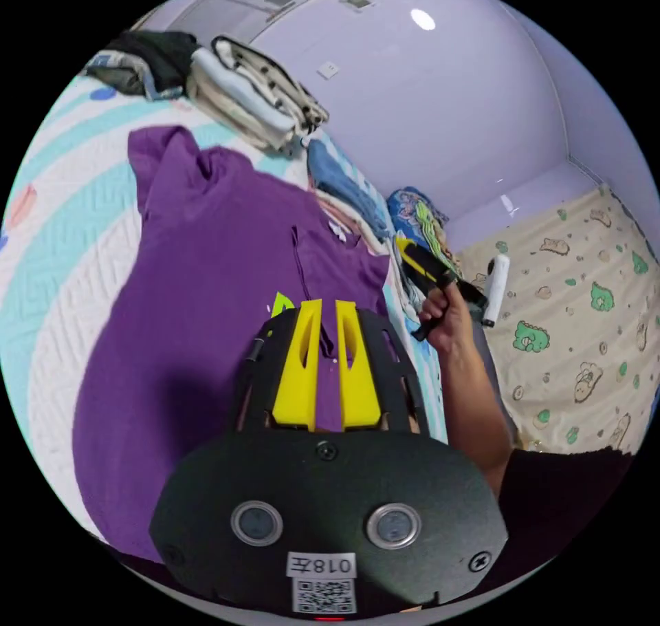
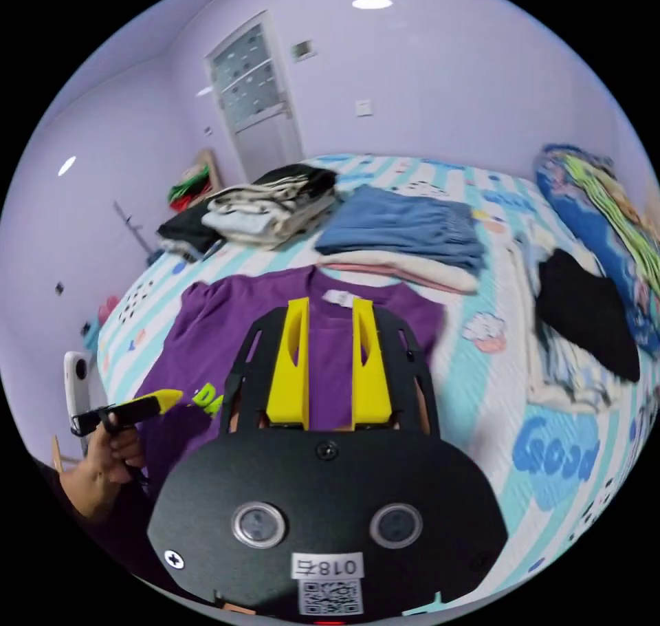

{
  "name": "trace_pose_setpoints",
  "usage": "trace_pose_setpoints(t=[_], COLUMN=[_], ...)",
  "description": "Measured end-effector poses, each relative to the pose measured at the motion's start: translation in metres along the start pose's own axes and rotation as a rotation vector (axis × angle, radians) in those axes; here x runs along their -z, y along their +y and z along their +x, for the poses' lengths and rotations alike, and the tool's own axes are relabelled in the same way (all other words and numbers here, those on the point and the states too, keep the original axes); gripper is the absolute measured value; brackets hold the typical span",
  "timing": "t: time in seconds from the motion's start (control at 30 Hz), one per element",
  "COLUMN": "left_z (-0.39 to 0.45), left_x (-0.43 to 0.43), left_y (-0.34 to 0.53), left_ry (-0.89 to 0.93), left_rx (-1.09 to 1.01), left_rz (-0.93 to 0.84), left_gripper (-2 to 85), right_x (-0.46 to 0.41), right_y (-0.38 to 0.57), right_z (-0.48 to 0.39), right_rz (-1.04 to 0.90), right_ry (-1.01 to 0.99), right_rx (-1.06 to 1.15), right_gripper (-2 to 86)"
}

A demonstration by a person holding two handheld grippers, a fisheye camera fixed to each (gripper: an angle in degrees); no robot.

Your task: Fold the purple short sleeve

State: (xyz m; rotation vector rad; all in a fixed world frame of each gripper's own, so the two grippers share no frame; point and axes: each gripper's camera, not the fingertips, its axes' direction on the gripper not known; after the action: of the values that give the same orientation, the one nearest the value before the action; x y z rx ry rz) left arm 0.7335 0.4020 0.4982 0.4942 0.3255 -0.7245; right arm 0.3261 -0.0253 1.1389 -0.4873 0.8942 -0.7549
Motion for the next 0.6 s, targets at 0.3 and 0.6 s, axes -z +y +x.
trace_pose_setpoints(t=[0.3,0.6], left_z=[0.088,0.076], left_x=[-0.113,-0.267], left_y=[-0.072,-0.097], left_ry=[-0.005,-0.388], left_rx=[-0.517,-0.476], left_rz=[-0.136,-0.349], left_gripper=[0.8,-0.9], right_x=[-0.02,-0.068], right_y=[0.023,-0.023], right_z=[0.172,0.194], right_rz=[-0.115,-0.244], right_ry=[-0.14,-0.113], right_rx=[-0.296,-0.174], right_gripper=[8.5,8.3])
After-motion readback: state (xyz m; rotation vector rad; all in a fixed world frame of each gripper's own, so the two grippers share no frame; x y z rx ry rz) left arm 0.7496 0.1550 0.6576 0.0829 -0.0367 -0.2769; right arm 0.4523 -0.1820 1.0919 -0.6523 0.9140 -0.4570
